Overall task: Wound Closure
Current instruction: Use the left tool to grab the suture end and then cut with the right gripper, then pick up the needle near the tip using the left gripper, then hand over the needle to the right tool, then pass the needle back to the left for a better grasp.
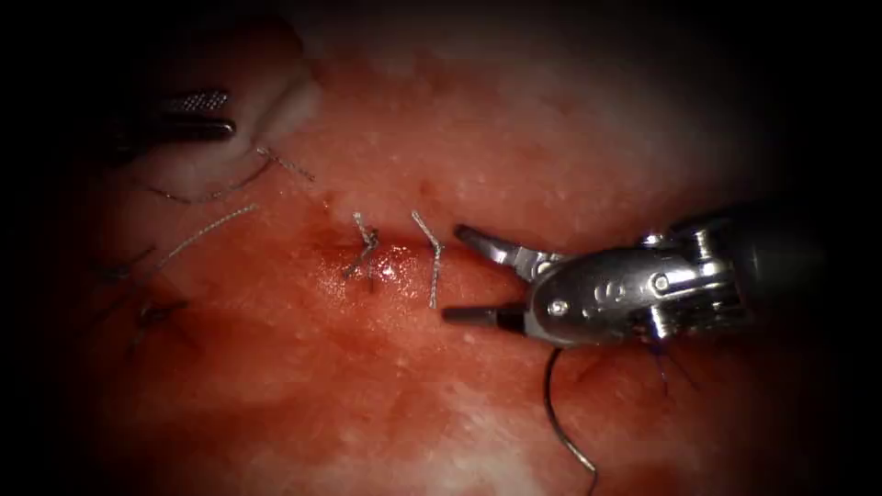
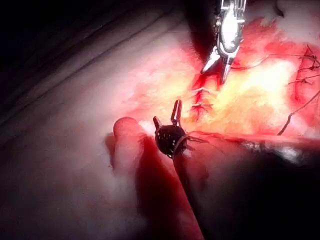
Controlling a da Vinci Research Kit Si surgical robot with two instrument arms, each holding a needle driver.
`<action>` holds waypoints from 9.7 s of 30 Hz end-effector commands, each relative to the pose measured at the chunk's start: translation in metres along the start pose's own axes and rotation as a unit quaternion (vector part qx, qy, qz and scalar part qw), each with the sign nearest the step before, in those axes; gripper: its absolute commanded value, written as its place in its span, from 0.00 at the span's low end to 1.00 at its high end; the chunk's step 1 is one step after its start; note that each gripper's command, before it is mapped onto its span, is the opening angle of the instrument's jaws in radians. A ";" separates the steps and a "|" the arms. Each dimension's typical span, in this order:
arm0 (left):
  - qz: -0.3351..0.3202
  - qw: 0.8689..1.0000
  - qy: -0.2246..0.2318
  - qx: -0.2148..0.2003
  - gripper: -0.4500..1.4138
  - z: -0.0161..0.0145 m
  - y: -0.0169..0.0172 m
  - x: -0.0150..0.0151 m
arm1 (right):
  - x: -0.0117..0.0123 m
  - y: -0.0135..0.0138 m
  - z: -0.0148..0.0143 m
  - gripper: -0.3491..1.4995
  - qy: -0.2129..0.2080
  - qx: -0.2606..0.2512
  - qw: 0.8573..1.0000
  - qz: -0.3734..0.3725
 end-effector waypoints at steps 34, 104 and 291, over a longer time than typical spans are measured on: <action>0.485 0.765 -0.352 -0.235 0.60 0.0199 0.0109 -0.0098 | -0.0008 0.0047 -0.0079 0.84 -0.010 -0.038 0.998 0.044; 0.529 0.713 -0.357 -0.291 0.49 0.0268 0.0047 -0.0118 | -0.0022 0.0052 -0.0085 0.84 -0.012 -0.044 0.998 0.044; 0.192 0.845 -0.491 0.082 0.69 0.0118 0.0100 -0.0018 | 0.0108 0.0014 -0.0037 0.00 0.045 0.040 0.945 -0.322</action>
